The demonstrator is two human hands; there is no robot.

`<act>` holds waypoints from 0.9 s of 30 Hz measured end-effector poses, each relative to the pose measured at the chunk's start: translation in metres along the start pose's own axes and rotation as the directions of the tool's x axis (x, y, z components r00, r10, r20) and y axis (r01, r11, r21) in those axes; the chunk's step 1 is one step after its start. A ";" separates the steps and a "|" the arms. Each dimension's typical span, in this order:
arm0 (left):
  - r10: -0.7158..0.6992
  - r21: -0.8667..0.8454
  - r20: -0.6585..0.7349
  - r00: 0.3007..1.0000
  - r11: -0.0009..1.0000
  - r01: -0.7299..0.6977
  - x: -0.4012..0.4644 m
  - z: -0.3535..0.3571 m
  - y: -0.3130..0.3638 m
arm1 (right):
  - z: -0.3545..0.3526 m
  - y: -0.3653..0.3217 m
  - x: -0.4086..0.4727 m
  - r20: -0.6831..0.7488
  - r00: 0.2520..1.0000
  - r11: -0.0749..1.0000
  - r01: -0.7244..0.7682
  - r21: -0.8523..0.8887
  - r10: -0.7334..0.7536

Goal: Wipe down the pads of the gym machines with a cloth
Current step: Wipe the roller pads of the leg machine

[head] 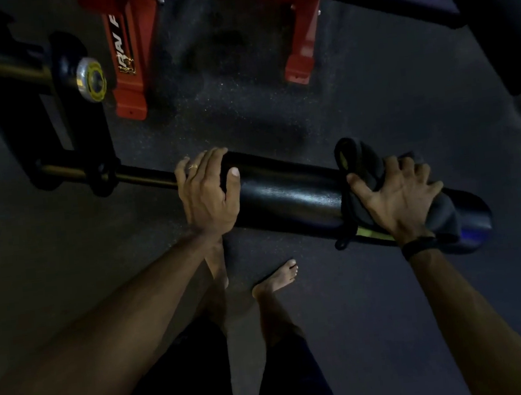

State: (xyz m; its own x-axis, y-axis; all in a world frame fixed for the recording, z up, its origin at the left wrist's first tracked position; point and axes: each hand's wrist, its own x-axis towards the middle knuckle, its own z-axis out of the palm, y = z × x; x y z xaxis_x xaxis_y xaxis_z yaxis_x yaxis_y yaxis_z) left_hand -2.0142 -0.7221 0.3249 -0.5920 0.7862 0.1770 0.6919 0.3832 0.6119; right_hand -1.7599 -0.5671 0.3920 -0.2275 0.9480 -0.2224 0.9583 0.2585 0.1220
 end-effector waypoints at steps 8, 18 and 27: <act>0.052 0.001 -0.015 0.999 0.999 -0.052 -0.005 0.004 -0.004 | -0.002 -0.088 -0.022 -0.170 0.985 0.982 0.045 0.186 -0.013; 0.082 -0.042 -0.088 0.993 0.995 -0.086 -0.010 0.004 -0.007 | -0.003 -0.113 -0.021 -0.218 0.932 0.896 0.343 0.282 -0.288; 0.051 -0.099 -0.038 0.998 0.994 -0.055 -0.017 0.003 -0.009 | -0.004 0.013 0.017 -0.036 0.978 0.966 -0.196 0.168 0.205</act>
State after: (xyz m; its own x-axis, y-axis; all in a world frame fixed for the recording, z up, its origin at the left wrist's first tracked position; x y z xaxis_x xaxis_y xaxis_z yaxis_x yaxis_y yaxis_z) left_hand -2.0098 -0.7376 0.3142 -0.5710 0.7858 0.2374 0.6789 0.2895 0.6748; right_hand -1.7518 -0.5469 0.3935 -0.0324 0.9870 -0.1575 0.9995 0.0326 -0.0015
